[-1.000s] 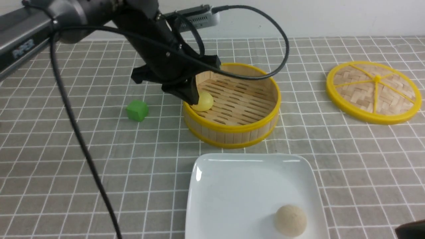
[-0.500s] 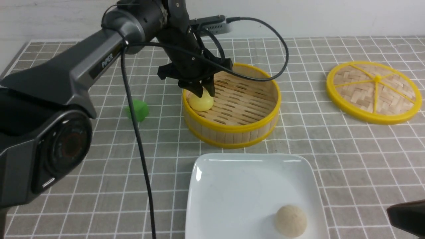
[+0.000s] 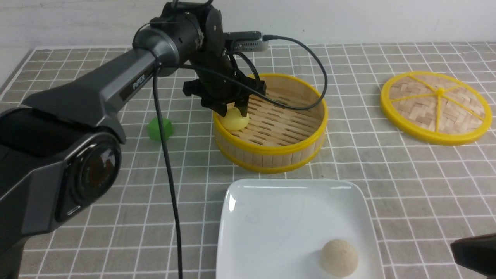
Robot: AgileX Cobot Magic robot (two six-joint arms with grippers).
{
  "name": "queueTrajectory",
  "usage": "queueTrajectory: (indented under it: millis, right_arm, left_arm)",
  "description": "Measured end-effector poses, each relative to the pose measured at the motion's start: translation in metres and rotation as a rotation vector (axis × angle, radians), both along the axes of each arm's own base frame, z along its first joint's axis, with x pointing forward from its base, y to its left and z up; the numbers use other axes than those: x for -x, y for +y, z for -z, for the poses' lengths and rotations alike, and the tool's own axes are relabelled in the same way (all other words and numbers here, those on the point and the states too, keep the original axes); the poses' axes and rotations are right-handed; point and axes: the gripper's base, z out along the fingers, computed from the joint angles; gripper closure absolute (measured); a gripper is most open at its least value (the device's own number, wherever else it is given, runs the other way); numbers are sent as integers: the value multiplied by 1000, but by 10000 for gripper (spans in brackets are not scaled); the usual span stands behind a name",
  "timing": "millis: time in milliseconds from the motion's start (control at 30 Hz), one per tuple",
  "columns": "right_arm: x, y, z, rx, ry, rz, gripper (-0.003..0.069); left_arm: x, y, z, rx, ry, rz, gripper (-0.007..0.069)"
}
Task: Put the steamed buns into the plate on the grey tablecloth.
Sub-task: 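Reach into the bamboo steamer and grasp a bun with the left gripper, then carry the bun from the bamboo steamer to the plate with the left gripper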
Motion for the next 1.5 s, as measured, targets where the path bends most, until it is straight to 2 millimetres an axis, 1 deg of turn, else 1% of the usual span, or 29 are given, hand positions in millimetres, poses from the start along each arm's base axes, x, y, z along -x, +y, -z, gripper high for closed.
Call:
queueTrajectory:
  millis: [100,200,267,367,400,467,600,633,700,733,767,867,900,933,967,1000,1033,1100,1133,1167,1200,1233,1300,1333,1367,1433,1500]
  right_arm:
    - [0,0,0,-4,2,0,643]
    - [0,0,0,-6,4,0,639]
    - [0,0,0,-6,4,0,638]
    - [0,1,0,-12,7,0,638]
    - [1,1,0,-16,10,0,638]
    - [1,1,0,-23,14,0,636]
    - [1,2,0,-25,16,0,633]
    - [1,2,0,-26,16,0,631]
    - [1,2,0,-28,17,0,630]
    - [1,2,0,-28,18,1,630]
    - [1,2,0,-28,18,1,630]
    - [2,2,-2,-29,24,-1,630]
    - [2,2,-5,-27,26,-4,630]
    - [3,1,-6,-24,30,-6,630]
    - [4,1,-13,-19,29,-13,630]
    - [4,1,-12,-16,32,-14,630]
    - [5,0,-21,-11,27,-21,630]
    - [6,-1,-26,-2,27,-26,629]
    - [6,-1,-28,-1,21,-26,629]
    - [7,-2,-29,6,21,-27,629]
    - [6,-2,-29,6,19,-27,629]
    - [7,-2,-29,11,19,-27,629]
    - [8,-3,-29,17,20,-28,627]
    - [8,-3,-29,17,21,-28,627]
    - [8,-3,-29,17,21,-28,627]
    - [8,-3,-29,17,20,-28,627]
    - [8,-3,-29,16,21,-28,627]
  left_arm:
    - [0,0,0,1,-2,0,255]
    - [-2,-1,4,0,1,0,302]
    - [-2,-1,7,-1,4,-1,370]
    - [-2,-1,6,-3,9,0,529]
    - [-1,-1,5,-4,11,0,554]
    - [1,0,-3,-7,19,2,596]
    - [9,3,-36,2,1,7,603]
    - [15,6,-58,9,-18,9,603]
    - [25,11,-89,23,-50,12,603]
    - [29,12,-99,28,-62,13,603]
    - [39,16,-123,43,-96,14,603]
    - [60,25,-163,75,-160,17,603]
    - [68,27,-172,81,-172,21,603]
    - [71,28,-175,82,-177,22,603]
    - [85,27,-185,85,-181,37,603]
    - [87,26,-185,84,-180,40,603]
    - [105,23,-188,73,-164,69,603]
    - [129,16,-184,52,-128,126,603]
    - [137,13,-182,44,-113,142,602]
    - [151,8,-176,32,-85,174,603]
    - [156,8,-174,26,-73,180,603]
    - [176,2,-161,-1,-20,226,603]
    - [197,-4,-144,-35,40,274,603]
    - [209,-6,-128,-66,92,300,603]
    - [217,-9,-120,-81,115,320,603]
    - [233,-15,-90,-122,176,361,602]
    - [245,-24,-61,-130,188,388,602]
